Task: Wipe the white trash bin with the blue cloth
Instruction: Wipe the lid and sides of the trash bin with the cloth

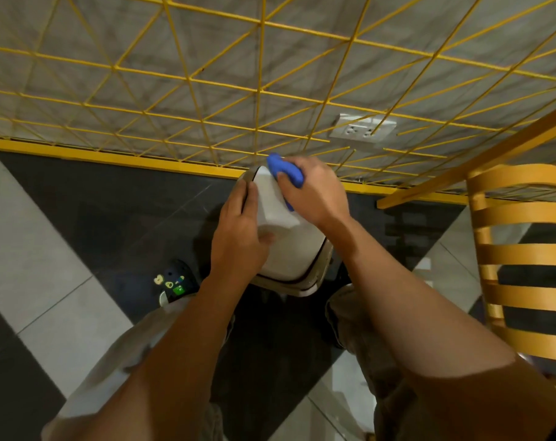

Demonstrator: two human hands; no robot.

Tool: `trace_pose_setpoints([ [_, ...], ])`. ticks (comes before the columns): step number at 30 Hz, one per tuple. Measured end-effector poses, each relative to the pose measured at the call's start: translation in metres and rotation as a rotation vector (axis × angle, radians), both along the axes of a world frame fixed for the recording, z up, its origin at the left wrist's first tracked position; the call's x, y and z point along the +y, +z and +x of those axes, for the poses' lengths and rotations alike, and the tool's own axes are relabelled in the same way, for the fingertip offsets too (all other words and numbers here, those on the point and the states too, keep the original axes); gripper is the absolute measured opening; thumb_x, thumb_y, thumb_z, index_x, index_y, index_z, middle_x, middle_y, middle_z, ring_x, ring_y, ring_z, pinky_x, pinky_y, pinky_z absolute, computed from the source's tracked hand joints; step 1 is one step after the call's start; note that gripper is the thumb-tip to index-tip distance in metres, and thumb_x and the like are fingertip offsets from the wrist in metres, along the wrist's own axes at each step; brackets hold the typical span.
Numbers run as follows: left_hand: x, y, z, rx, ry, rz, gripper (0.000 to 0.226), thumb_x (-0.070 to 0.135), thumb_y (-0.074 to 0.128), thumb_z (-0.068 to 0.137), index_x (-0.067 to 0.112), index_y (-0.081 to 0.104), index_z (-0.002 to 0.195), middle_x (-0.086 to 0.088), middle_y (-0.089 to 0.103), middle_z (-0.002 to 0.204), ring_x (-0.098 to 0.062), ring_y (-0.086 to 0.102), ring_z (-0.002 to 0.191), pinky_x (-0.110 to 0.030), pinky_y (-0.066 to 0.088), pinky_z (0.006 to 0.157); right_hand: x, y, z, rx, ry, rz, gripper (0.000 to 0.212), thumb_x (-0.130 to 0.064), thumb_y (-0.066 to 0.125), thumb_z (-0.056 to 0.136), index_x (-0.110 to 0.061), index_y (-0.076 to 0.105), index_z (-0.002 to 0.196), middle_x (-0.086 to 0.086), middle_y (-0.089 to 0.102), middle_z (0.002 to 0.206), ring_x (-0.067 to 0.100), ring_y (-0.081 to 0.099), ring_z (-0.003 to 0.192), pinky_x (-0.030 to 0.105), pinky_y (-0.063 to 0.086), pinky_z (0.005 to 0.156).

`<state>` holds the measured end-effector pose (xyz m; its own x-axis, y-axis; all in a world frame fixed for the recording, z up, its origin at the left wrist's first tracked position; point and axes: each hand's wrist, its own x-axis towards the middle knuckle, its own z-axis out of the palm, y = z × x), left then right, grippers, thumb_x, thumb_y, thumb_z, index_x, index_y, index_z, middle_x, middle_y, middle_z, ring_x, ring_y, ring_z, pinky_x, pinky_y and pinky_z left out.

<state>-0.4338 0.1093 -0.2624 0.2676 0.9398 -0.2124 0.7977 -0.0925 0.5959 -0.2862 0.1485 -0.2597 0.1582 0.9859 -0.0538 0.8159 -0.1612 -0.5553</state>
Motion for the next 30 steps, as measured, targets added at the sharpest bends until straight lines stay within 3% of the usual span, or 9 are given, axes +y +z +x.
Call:
trace_pose_setpoints([
  [3,0.000,0.001,0.002,0.021,-0.009,-0.008,0.088,0.020,0.066,0.082,0.017,0.008,0.148,0.000,0.006,0.157,-0.020,0.012,0.142,-0.031,0.023,0.112,-0.004,-0.001,0.020,0.035,-0.239,-0.140,0.031,-0.037,0.051,0.089,-0.015,0.064,0.106,0.012,0.066,0.106,0.031,0.059,0.098,0.031,0.043,0.071],
  [6,0.001,-0.002,0.002,0.030,0.008,-0.007,0.084,0.024,0.063,0.084,0.014,0.009,0.148,-0.004,0.007,0.157,-0.023,0.013,0.142,-0.032,0.021,0.113,0.006,0.002,0.021,0.054,-0.289,-0.222,0.030,-0.035,0.050,0.088,-0.011,0.065,0.099,0.013,0.067,0.099,0.032,0.060,0.093,0.028,0.035,0.066],
  [9,0.001,-0.004,0.001,0.019,0.027,0.005,0.084,0.027,0.065,0.083,0.011,0.013,0.148,-0.008,0.011,0.156,-0.027,0.017,0.140,-0.034,0.021,0.113,0.002,0.000,0.008,0.014,-0.164,-0.103,0.032,-0.035,0.049,0.087,-0.012,0.065,0.102,0.013,0.065,0.103,0.032,0.059,0.096,0.030,0.038,0.070],
  [12,0.001,-0.003,0.002,-0.003,0.043,0.015,0.084,0.027,0.066,0.082,0.010,0.016,0.147,-0.010,0.014,0.155,-0.028,0.020,0.139,-0.034,0.023,0.113,-0.022,-0.007,-0.006,-0.015,0.048,0.125,0.047,-0.039,0.047,0.082,-0.010,0.064,0.115,0.013,0.064,0.112,0.031,0.060,0.103,0.032,0.041,0.089],
  [18,-0.001,-0.003,0.004,0.004,0.053,0.030,0.080,0.022,0.065,0.083,0.009,0.017,0.147,-0.009,0.015,0.155,-0.027,0.020,0.140,-0.035,0.026,0.112,-0.066,-0.030,-0.018,-0.104,0.043,0.352,0.042,-0.024,0.058,0.086,-0.004,0.060,0.123,0.018,0.059,0.123,0.024,0.048,0.114,0.031,0.036,0.099],
  [25,-0.011,-0.001,0.012,-0.013,0.056,0.033,0.080,0.026,0.065,0.083,0.011,0.018,0.147,-0.009,0.018,0.153,-0.029,0.026,0.134,-0.037,0.031,0.108,-0.042,-0.017,0.004,0.002,-0.293,0.258,0.042,-0.026,0.050,0.088,-0.005,0.058,0.123,0.019,0.057,0.125,0.036,0.055,0.113,0.041,0.041,0.096],
  [30,-0.019,0.000,0.015,0.041,0.083,0.027,0.079,0.026,0.061,0.086,0.010,0.014,0.147,-0.012,0.015,0.154,-0.031,0.028,0.130,-0.038,0.034,0.106,-0.044,-0.019,0.004,-0.013,-0.196,0.264,0.046,-0.030,0.047,0.086,-0.003,0.060,0.121,0.021,0.058,0.122,0.036,0.055,0.110,0.032,0.035,0.094],
])
